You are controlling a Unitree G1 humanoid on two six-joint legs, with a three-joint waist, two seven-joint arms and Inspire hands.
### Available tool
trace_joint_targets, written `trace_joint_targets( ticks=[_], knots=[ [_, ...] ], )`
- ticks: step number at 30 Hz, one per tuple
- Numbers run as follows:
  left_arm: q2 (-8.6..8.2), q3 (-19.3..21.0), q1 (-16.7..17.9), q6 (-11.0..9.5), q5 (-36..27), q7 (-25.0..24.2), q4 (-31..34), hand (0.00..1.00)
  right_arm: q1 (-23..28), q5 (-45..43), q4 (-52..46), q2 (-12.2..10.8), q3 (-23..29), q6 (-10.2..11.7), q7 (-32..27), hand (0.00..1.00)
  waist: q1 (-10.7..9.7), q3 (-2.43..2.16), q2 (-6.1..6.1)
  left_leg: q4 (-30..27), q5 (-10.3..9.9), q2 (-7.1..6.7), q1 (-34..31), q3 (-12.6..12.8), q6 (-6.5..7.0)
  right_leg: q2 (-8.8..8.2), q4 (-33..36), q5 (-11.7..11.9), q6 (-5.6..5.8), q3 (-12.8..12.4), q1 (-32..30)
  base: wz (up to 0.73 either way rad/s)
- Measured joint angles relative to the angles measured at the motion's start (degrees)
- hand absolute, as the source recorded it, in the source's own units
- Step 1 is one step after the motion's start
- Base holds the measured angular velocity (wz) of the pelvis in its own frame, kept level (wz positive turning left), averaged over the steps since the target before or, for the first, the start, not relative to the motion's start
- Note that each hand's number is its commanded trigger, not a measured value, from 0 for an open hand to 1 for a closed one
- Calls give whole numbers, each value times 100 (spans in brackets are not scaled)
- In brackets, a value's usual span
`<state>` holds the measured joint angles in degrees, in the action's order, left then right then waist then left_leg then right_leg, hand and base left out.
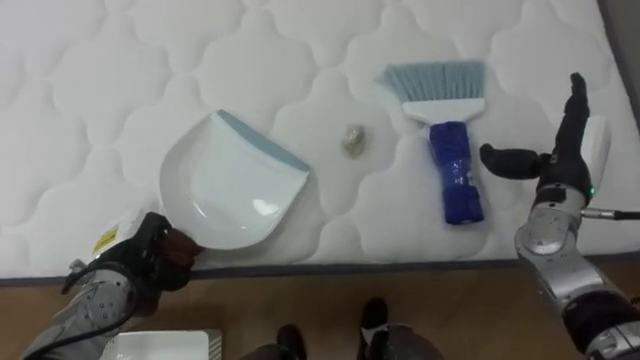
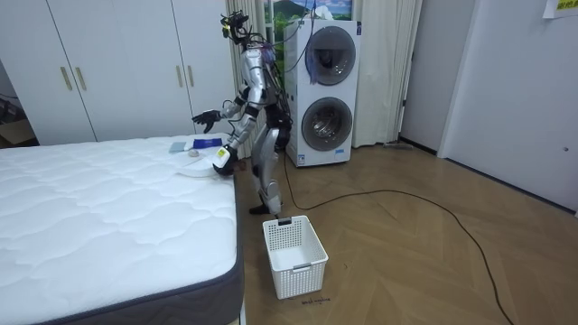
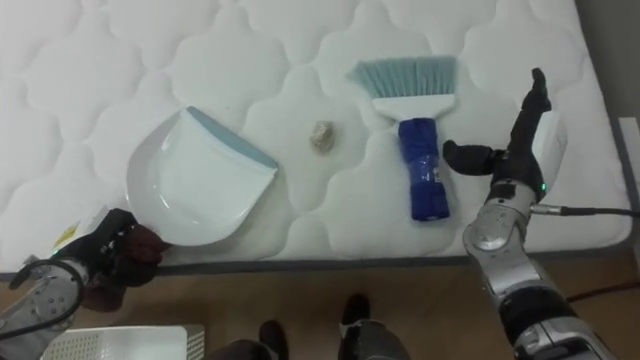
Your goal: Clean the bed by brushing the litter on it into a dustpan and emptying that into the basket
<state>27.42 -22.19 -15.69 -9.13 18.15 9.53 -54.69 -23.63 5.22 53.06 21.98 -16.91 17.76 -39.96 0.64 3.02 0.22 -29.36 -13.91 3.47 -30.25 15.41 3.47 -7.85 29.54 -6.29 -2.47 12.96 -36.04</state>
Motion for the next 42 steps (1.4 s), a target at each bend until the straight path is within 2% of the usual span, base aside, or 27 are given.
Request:
trace_joint_targets(
  ticks=[4,8,11,17,23,30,42],
  knots=[
    [-17,0,-14,-8,0,-18,-23,100,1,192,116,-42,-6,-1,66,0,18,37,63,10,-1,0,-22,-1,-1,-9,2,-17,-8,22,-22,0],
    [-18,-6,-31,-17,3,-19,-6,100,0,517,116,-45,-132,-1,187,0,32,33,86,14,-1,5,-81,-46,-4,-27,3,-51,-28,105,-50,7],
    [-34,-39,-47,-60,3,-19,5,100,-2,552,110,-50,-212,-1,290,0,120,31,88,-1,0,7,-117,-46,-6,-27,13,-55,-31,106,-97,0],
    [-153,-64,-94,-35,6,-23,7,100,-71,706,110,-202,-254,-6,574,0,181,30,93,-10,-3,-30,-116,-40,-1,-95,111,-110,-4,117,-110,4],
    [-231,-176,-91,-2,-9,-32,-10,100,-84,826,264,-274,-562,-36,898,0,174,40,141,-16,-3,-19,-116,-31,2,-100,103,-115,-2,150,-72,4],
    [-237,-221,-67,2,-6,-47,-26,100,-76,862,321,-372,-568,-115,1230,0,194,37,178,-2,-3,-24,-132,-30,2,-113,130,-145,-3,153,-105,0],
    [-245,-379,-98,50,7,-15,-58,100,-160,1007,825,-340,-665,-86,1524,0,231,39,183,-32,-4,-22,-160,-99,1,-109,121,-149,-5,211,-85,2]
  ],
)
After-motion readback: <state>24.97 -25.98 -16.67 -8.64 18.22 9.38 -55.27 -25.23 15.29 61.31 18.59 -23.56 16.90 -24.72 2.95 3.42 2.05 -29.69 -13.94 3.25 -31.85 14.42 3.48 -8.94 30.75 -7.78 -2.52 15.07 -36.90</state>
